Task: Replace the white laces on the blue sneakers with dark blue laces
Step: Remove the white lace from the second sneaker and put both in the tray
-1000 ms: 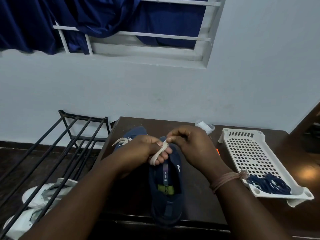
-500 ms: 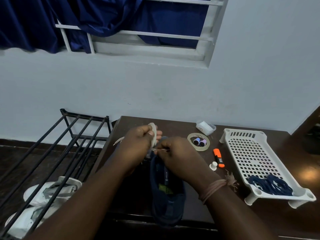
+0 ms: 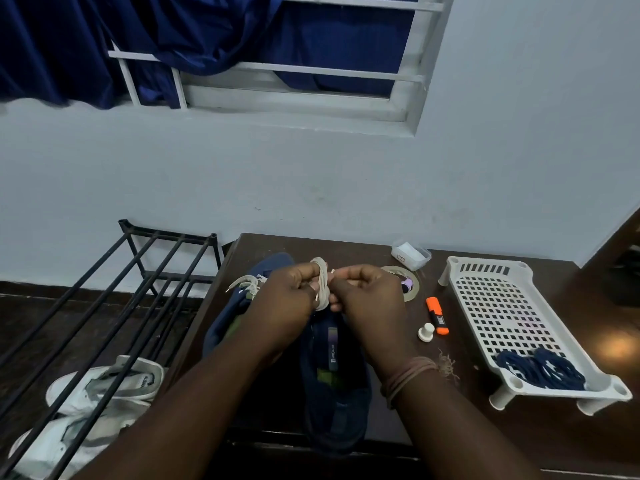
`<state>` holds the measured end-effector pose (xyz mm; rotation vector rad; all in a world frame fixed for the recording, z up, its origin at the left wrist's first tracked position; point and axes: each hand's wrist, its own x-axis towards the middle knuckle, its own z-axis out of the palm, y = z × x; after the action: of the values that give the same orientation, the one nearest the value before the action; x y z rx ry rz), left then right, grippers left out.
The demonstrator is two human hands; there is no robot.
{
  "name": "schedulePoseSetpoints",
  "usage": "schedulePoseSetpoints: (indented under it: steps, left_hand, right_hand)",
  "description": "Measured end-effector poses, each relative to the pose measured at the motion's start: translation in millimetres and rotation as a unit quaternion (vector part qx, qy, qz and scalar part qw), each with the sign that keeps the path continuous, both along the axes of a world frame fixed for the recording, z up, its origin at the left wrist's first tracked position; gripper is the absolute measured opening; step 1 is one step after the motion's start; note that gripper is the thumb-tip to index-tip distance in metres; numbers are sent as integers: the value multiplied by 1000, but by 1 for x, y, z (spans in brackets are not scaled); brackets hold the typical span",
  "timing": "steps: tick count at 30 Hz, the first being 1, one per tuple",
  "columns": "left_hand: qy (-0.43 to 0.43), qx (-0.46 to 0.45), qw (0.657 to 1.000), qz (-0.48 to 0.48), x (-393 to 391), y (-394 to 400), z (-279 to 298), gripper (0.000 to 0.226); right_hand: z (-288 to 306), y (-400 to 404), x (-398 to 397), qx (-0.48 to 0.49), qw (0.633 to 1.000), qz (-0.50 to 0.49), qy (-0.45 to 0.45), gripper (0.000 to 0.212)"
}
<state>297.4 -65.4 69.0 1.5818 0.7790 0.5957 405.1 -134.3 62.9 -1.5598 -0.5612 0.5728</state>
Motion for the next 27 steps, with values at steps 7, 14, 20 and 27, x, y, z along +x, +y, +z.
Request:
schedulePoseSetpoints:
  steps: [7, 14, 20, 27]
  left_hand:
    - [11, 20, 999, -26, 3, 0, -2, 25]
    - [43, 27, 998, -31, 7, 6, -12, 17]
    - [-32, -100, 994, -29, 5, 6, -6, 21]
    - [-96, -156, 983, 25, 5, 11, -11, 17]
  right_hand:
    - [-6, 2, -10, -17, 998, 24, -48, 18]
    - [4, 0, -15, 6, 989, 72, 129, 15]
    - [15, -2, -4, -59, 974, 147, 165, 27]
    - [10, 0, -1, -73, 976, 166, 119, 28]
